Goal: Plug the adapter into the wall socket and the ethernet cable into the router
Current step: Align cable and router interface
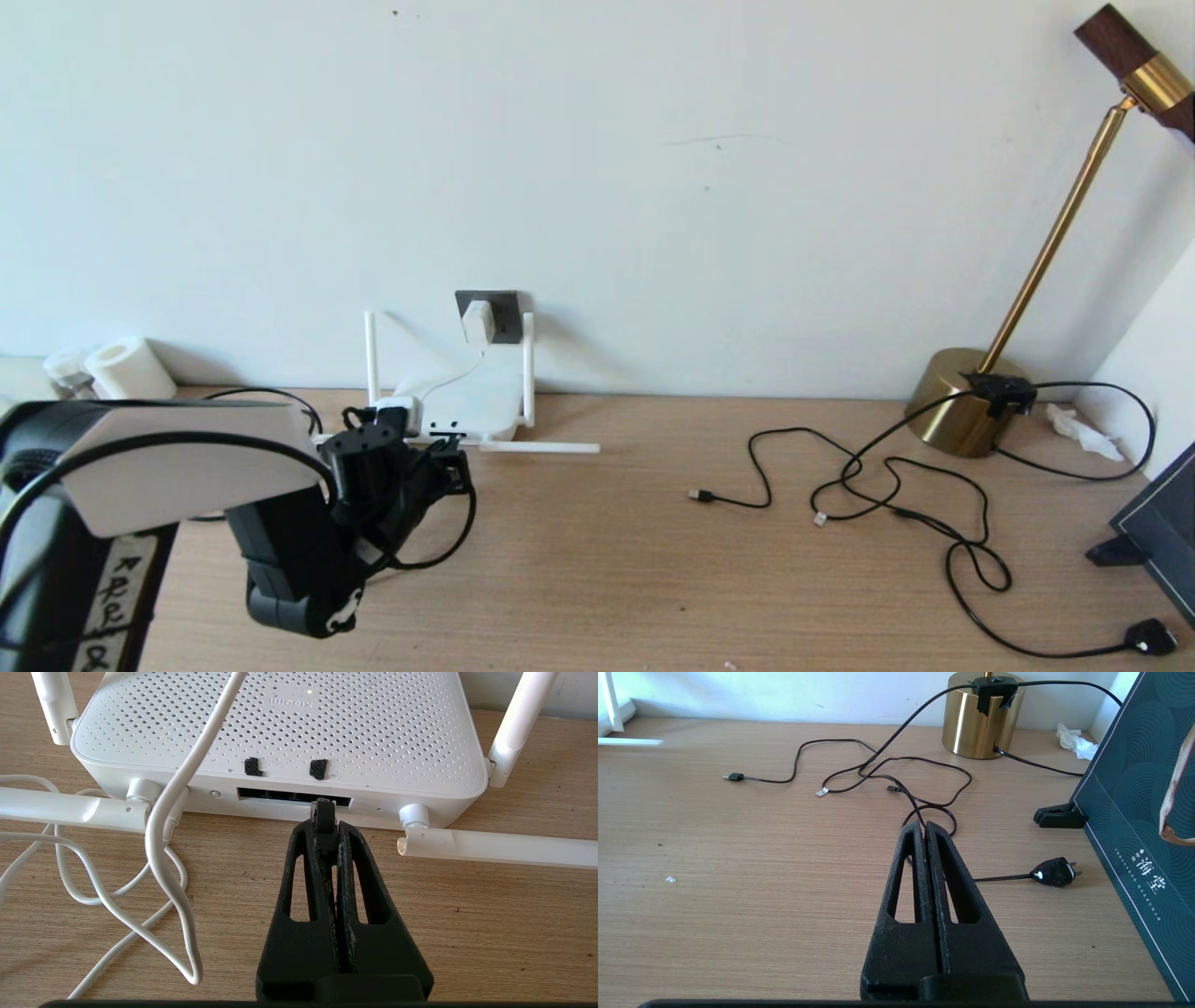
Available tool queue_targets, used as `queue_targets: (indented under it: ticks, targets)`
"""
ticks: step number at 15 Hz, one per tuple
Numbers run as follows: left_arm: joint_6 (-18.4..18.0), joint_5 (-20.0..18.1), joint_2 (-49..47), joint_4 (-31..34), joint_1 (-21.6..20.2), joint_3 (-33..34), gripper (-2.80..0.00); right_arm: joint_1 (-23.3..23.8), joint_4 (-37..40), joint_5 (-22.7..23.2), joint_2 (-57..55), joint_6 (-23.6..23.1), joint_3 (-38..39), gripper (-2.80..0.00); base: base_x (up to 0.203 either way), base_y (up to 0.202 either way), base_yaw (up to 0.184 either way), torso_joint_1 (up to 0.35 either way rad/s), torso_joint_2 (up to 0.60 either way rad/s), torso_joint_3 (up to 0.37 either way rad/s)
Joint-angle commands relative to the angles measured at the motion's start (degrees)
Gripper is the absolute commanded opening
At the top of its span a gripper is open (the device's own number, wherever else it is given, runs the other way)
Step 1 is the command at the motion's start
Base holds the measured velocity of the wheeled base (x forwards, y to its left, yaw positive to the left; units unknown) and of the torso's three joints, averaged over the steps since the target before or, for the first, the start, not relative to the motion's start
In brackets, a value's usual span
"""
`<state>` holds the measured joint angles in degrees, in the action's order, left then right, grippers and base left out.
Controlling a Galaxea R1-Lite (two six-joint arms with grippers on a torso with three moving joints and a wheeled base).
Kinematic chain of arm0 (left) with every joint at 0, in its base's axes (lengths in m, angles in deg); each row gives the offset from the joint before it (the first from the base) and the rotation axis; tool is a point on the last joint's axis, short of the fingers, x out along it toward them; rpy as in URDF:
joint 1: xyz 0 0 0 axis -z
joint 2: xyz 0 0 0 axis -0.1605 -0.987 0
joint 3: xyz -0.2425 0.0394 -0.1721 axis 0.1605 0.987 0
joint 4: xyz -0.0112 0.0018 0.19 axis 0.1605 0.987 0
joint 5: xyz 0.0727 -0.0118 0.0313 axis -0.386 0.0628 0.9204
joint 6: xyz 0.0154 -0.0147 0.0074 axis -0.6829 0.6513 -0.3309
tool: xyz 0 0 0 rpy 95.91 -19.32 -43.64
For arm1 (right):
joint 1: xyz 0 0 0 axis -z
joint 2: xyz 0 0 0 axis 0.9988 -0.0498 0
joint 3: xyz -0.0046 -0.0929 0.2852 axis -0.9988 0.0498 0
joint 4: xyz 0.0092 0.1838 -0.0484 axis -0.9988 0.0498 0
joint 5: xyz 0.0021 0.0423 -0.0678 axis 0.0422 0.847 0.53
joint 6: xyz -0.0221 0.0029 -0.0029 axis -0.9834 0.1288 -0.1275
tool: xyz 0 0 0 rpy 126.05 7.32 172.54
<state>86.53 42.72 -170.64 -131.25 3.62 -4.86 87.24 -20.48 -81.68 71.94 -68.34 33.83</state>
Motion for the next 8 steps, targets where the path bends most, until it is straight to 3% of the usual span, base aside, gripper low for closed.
queue_targets:
  ticks: [1,8]
  targets:
    - [0.0,0.1,-0.2,0.0,0.0,-0.4,-2.80,0.0,0.0,0.0,0.0,0.0,0.0,-2.80,0.000,0.000,0.000,0.000,0.00,0.000]
    - [0.0,0.1,-0.2,0.2,0.0,-0.4,-2.80,0.0,0.0,0.0,-0.1,0.0,0.0,-2.80,0.000,0.000,0.000,0.000,0.00,0.000]
